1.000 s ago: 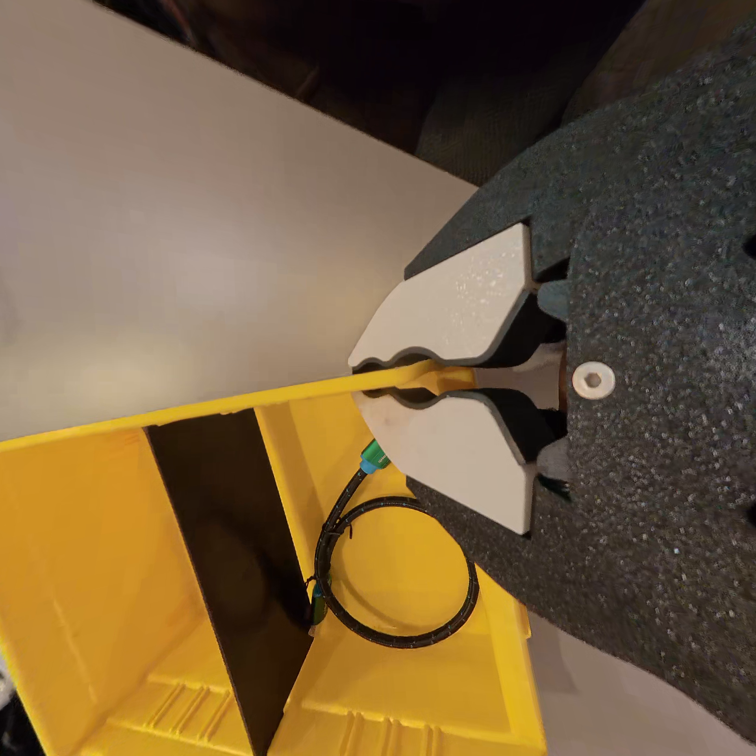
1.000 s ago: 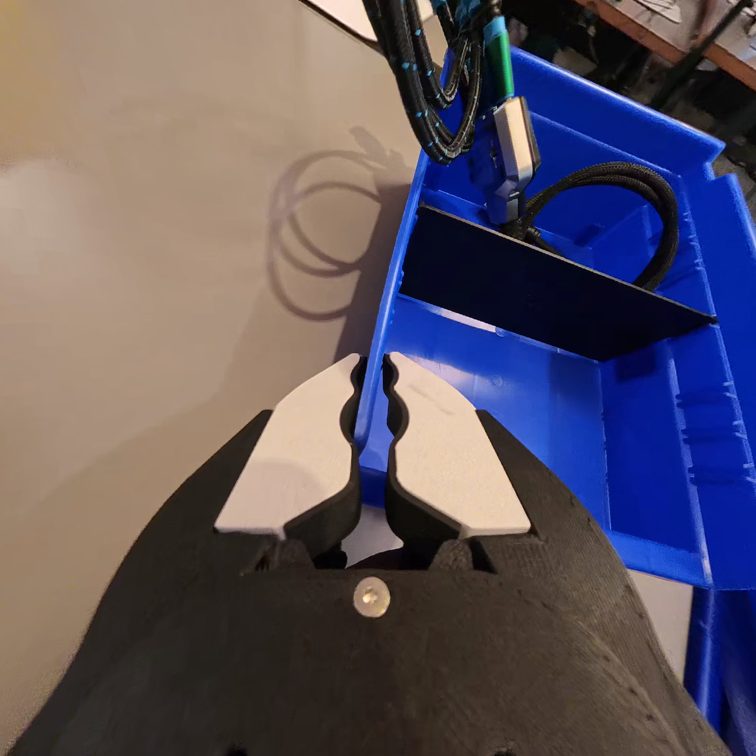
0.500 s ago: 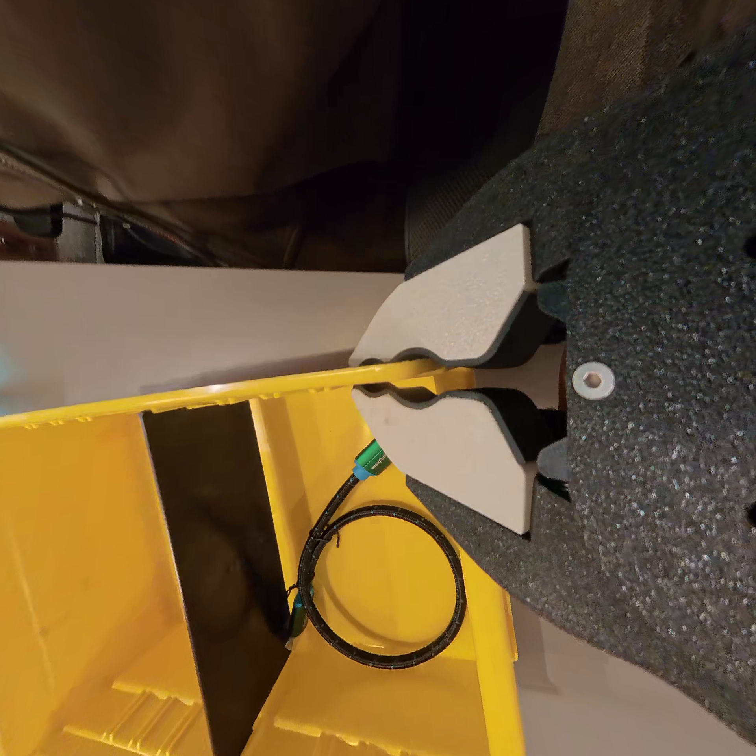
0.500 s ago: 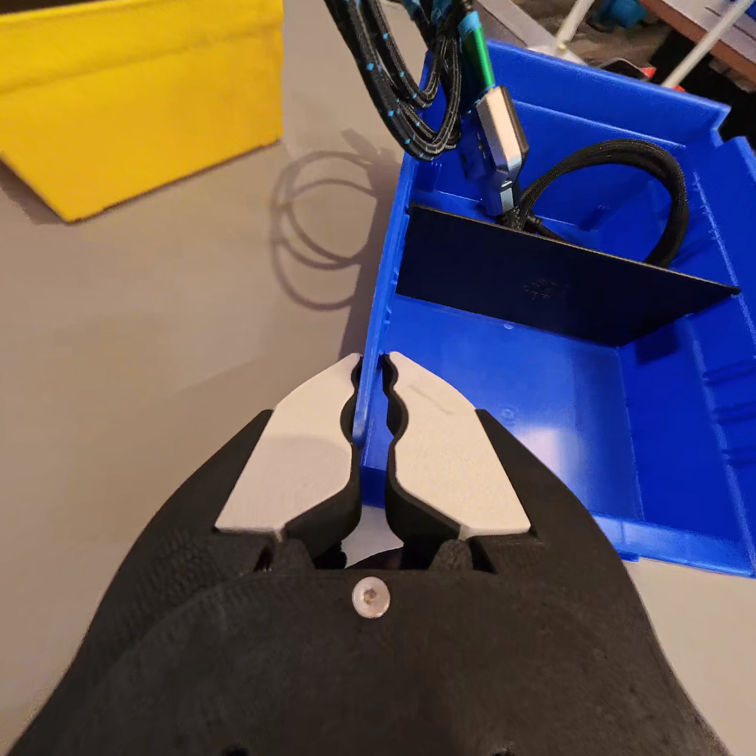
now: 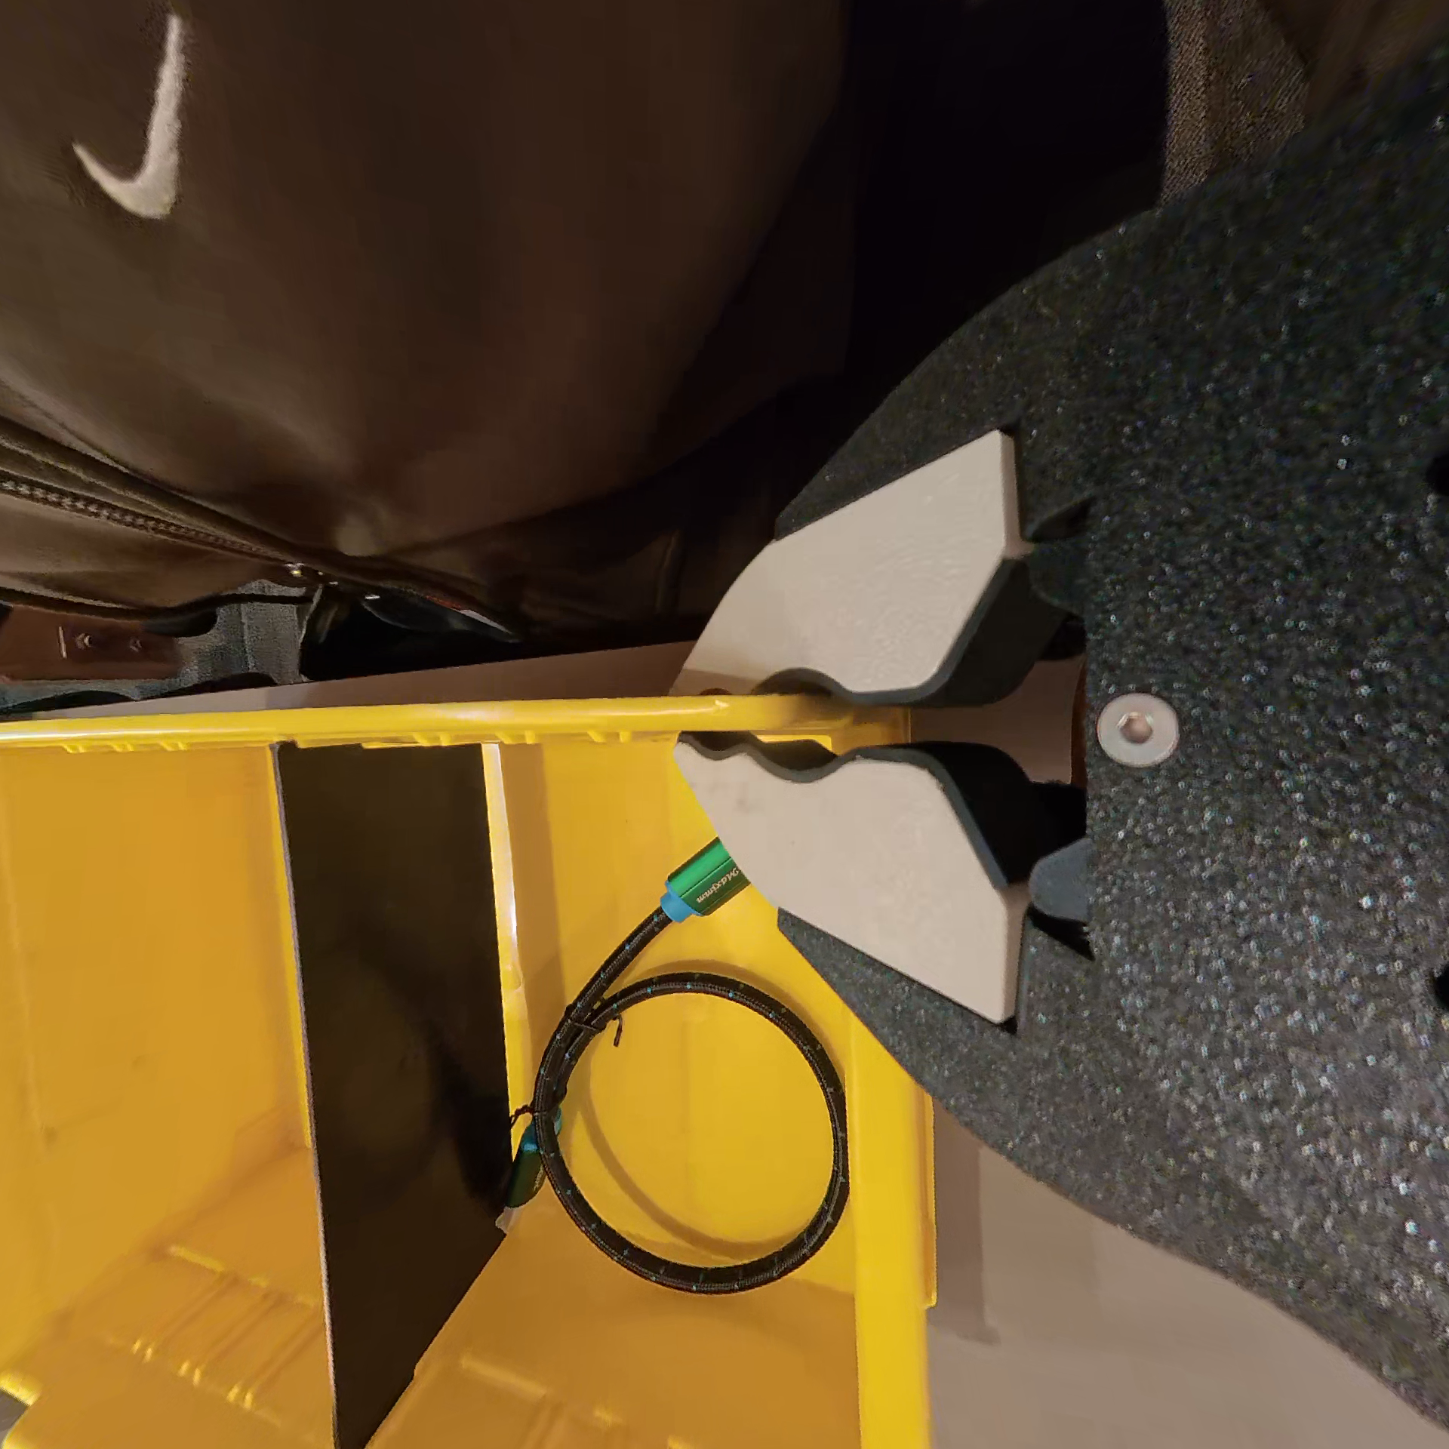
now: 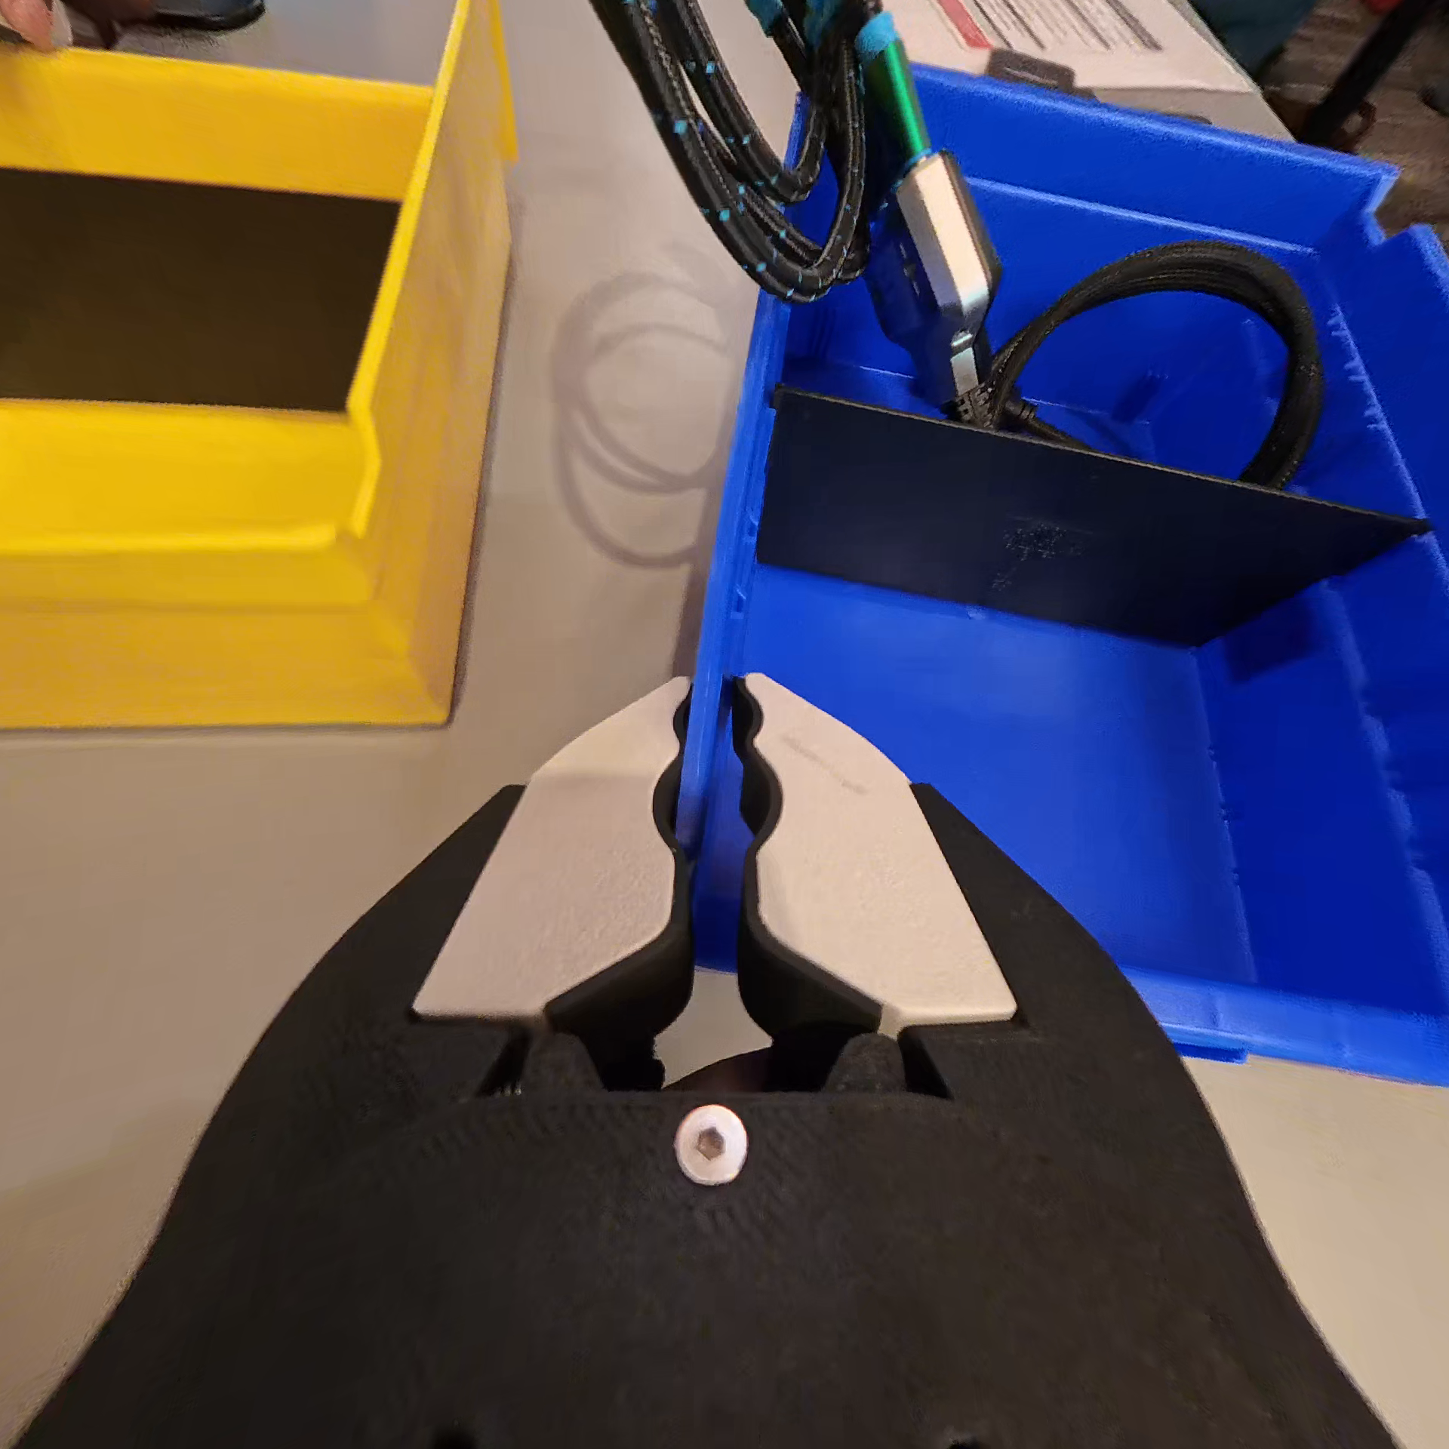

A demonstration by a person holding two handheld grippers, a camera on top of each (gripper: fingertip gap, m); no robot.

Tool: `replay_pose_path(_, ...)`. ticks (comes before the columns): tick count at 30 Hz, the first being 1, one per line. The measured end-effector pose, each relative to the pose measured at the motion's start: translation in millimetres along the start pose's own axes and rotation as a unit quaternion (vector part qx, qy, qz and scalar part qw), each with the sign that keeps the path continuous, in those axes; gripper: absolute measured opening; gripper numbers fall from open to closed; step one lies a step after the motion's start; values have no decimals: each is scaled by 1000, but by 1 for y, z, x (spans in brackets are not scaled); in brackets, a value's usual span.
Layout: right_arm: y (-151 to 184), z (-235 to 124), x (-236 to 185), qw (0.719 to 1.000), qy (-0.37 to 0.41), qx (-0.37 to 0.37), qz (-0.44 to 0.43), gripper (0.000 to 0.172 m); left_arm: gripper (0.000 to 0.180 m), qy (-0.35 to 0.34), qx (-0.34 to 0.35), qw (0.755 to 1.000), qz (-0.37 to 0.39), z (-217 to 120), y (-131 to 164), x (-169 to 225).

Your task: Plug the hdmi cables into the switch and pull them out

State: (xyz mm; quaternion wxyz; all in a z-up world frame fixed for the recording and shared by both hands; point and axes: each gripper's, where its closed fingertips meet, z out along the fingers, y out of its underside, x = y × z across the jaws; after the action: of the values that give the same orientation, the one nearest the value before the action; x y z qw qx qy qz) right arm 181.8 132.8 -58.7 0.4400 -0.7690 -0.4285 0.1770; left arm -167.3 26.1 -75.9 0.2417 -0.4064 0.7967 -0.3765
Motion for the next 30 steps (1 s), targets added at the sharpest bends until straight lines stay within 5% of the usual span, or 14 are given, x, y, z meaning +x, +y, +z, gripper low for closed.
replay_pose_path(11,-24,34,-7,999,-37,9,-23,6,3,-18,7,1000,19,29,-22,-2)
replay_pose_path(19,-51,-40,14,993,91,68,44,22,35,-52,104,993,-5,-23,-49,-11)
replay_pose_path(24,-52,-86,-20,968,164,34,189,32,44,-215,127,960,-123,-96,-65,-104)
replay_pose_path(27,-46,-78,-72,952,142,-4,269,54,46,-299,147,913,-235,-136,-70,-184)
replay_pose_path(30,-32,-60,-114,942,133,-69,302,74,53,-339,103,893,-279,-146,-59,-269)
